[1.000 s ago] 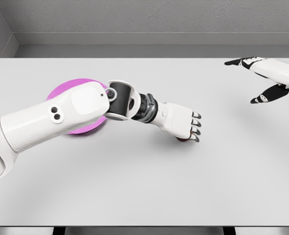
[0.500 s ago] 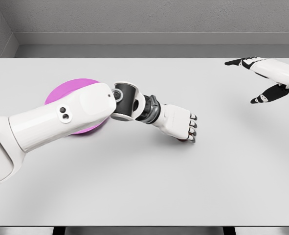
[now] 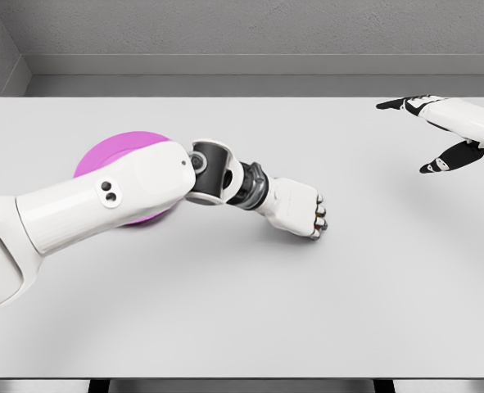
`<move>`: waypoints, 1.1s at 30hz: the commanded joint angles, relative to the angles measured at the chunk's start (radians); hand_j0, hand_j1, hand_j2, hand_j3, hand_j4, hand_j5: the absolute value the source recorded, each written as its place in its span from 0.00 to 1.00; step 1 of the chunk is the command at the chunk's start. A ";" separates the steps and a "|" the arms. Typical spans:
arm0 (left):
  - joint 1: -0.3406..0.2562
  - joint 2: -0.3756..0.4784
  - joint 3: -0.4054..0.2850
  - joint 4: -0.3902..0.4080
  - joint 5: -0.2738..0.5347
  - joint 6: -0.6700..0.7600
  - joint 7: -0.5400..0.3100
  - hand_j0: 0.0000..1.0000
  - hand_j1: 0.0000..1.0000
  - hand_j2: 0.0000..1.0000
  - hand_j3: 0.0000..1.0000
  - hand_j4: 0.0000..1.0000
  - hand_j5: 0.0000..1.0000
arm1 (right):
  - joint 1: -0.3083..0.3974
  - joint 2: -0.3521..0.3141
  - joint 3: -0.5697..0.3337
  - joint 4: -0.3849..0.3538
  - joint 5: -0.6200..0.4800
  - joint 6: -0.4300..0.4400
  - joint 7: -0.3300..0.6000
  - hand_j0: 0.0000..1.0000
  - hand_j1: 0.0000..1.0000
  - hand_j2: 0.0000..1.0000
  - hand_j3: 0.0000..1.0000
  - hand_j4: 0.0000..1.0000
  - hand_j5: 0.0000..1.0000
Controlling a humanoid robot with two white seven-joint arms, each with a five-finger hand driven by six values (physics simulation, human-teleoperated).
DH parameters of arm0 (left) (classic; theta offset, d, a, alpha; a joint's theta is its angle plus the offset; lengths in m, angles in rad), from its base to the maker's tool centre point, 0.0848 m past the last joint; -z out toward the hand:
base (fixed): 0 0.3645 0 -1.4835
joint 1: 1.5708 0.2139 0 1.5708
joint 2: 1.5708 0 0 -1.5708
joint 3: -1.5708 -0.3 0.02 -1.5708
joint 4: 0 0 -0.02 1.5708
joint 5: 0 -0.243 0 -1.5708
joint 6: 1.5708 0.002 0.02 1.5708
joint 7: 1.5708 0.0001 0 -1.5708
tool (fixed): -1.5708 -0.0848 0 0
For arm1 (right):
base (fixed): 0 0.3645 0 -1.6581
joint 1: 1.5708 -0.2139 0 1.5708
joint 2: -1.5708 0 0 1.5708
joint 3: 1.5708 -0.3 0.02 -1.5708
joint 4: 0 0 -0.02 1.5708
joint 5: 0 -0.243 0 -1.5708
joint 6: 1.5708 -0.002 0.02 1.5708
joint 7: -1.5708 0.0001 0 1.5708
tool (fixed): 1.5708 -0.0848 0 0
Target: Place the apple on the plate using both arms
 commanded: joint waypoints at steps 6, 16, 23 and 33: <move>0.000 0.005 -0.007 0.000 -0.001 -0.003 -0.004 0.43 0.43 0.43 0.43 0.43 0.43 | 0.000 -0.001 0.000 0.000 -0.004 0.001 0.000 1.00 1.00 1.00 1.00 1.00 1.00; -0.011 0.013 0.000 -0.001 0.002 -0.003 0.000 0.19 0.19 0.19 0.19 0.19 0.19 | 0.000 -0.003 0.000 0.000 -0.003 0.001 0.000 1.00 1.00 1.00 1.00 1.00 1.00; -0.029 0.103 0.046 -0.038 0.039 -0.003 0.006 0.20 0.20 0.20 0.20 0.20 0.20 | 0.000 -0.001 0.000 0.000 -0.004 0.001 0.000 1.00 1.00 1.00 1.00 1.00 1.00; -0.025 0.349 0.155 -0.135 0.117 -0.003 0.006 0.23 0.23 0.23 0.23 0.23 0.23 | 0.000 -0.003 0.000 0.000 -0.003 0.001 0.000 1.00 1.00 1.00 1.00 1.00 1.00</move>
